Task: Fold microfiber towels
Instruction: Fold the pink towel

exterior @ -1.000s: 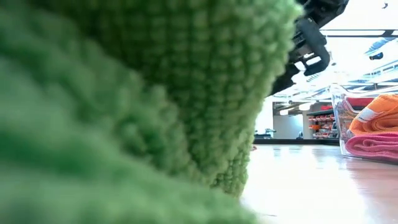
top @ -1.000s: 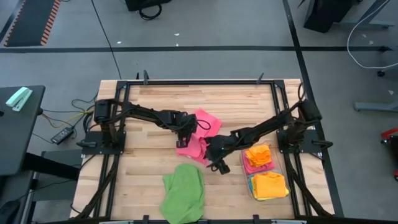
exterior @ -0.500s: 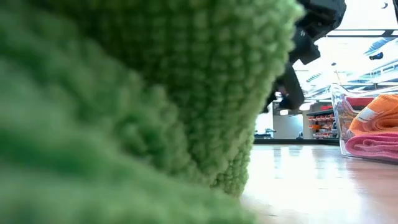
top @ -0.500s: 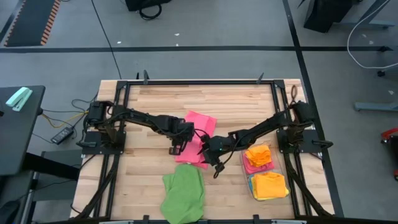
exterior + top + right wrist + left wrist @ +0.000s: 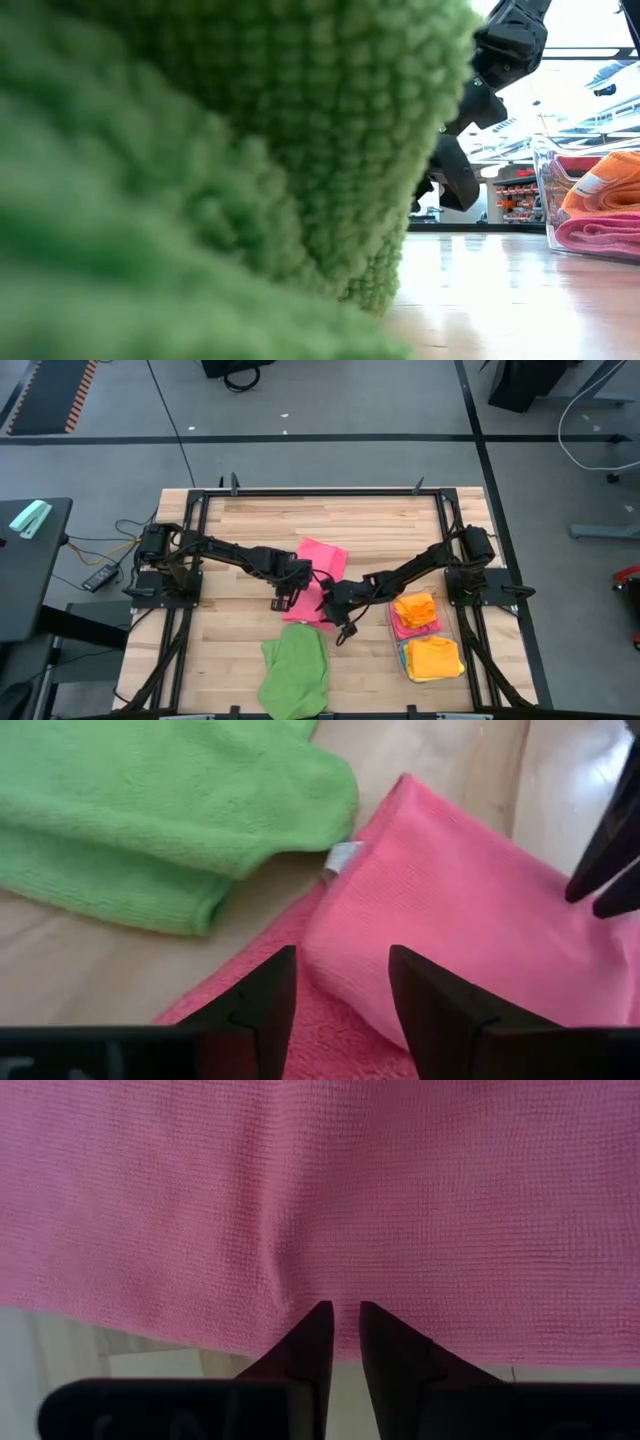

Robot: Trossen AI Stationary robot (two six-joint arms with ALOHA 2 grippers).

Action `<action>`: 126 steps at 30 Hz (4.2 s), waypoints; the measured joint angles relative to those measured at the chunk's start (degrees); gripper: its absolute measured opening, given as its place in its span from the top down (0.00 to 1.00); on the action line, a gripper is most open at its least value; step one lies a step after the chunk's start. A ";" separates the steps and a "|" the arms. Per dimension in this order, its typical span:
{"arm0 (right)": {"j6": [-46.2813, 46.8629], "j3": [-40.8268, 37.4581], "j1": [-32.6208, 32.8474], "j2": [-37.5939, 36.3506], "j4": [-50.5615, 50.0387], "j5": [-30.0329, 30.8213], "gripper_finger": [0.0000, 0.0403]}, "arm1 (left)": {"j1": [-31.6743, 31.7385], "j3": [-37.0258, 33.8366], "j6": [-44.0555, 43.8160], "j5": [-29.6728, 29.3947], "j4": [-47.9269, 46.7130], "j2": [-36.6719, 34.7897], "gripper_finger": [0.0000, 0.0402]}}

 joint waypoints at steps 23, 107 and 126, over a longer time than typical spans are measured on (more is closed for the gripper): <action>2.99 0.00 -0.92 2.45 1.99 -1.33 0.88 | 0.02 0.07 -0.32 0.00 -0.07 -0.10 0.87; 8.05 4.81 2.62 -13.93 -37.96 -3.66 0.52 | -10.01 0.00 -10.96 0.04 14.82 0.16 0.91; 10.06 -10.91 -17.15 -17.64 -15.35 0.47 0.56 | -13.79 -0.06 -15.44 -1.94 19.32 4.81 0.89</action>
